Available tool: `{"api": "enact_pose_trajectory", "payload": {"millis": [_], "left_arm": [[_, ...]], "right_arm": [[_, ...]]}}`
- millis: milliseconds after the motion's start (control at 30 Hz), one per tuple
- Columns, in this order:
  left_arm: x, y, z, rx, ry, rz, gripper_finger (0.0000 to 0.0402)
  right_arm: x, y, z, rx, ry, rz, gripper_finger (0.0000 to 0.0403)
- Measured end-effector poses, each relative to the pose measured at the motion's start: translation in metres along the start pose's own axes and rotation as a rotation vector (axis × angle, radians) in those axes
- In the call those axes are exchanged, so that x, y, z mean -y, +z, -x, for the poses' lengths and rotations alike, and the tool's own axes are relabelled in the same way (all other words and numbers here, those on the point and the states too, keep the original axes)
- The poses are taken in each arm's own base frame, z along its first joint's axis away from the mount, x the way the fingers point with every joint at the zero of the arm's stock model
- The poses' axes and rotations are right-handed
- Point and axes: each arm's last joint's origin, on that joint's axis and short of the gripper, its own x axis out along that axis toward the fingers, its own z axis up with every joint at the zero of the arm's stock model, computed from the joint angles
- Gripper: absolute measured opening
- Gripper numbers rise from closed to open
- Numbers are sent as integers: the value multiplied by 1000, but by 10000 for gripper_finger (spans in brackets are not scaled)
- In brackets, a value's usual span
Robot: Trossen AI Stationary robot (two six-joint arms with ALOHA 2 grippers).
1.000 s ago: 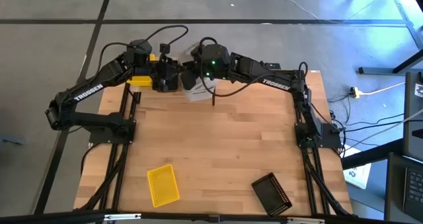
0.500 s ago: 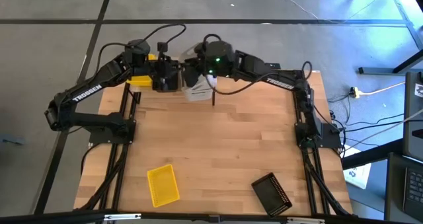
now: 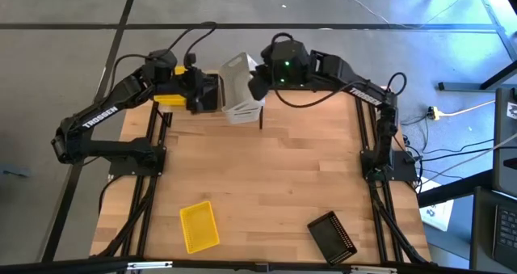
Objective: Stack baskets on shelf by color
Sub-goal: Stack the gray bin on top of the other gray bin on the shelf
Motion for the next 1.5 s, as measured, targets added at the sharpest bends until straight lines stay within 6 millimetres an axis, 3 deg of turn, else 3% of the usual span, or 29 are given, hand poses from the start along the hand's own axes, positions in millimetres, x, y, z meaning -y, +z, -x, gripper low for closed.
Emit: {"api": "enact_pose_trajectory", "payload": {"millis": [167, 400, 633, 867, 1100, 1500], "left_arm": [[4, -5, -2, -34, -79, 25, 66], [2, -5, -2, -51, -23, 122, 66], [8, 0, -2, 48, -173, 90, 66], [19, 8, -3, 94, -245, 71, 66], [27, 18, -25, 134, -263, 111, 66], [33, 12, -49, 71, -303, 174, 66]], "right_arm": [[8, -2, 1, -61, 116, 313, 112], [24, 1, -3, -89, 62, -9, 112], [7, -10, 2, -148, 139, 234, 112], [10, -19, 2, -246, 114, 219, 112], [12, -20, 0, -256, 103, 218, 112], [12, -22, 1, -274, 101, 227, 112]]}}
